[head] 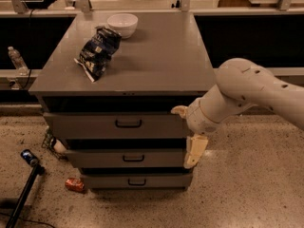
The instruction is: Open top drawer
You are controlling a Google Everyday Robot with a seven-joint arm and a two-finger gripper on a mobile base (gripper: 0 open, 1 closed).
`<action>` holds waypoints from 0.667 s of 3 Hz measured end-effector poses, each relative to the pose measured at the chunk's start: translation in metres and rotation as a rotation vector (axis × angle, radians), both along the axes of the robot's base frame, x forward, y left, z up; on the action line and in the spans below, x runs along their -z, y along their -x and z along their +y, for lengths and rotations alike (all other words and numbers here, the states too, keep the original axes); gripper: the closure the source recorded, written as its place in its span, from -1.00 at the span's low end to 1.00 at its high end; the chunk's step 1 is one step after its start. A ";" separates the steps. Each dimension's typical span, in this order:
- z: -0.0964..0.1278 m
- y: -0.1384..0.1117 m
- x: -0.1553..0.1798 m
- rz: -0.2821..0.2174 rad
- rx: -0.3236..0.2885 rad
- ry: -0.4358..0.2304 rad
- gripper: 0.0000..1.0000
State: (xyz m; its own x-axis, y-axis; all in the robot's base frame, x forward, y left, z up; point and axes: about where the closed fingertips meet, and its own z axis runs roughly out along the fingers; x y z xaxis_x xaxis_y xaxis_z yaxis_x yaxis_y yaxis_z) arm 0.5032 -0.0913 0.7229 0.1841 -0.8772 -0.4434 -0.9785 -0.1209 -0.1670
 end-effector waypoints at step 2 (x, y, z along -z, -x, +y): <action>0.033 -0.041 0.022 -0.034 -0.026 0.006 -1.00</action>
Offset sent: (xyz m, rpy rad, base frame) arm 0.0508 0.0321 -0.0178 -0.0087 -0.0588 0.0247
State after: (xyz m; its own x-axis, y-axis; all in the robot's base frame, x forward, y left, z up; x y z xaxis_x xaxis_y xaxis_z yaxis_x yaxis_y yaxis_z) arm 0.5440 -0.0587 0.7014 0.2213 -0.8746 -0.4313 -0.9689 -0.1470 -0.1992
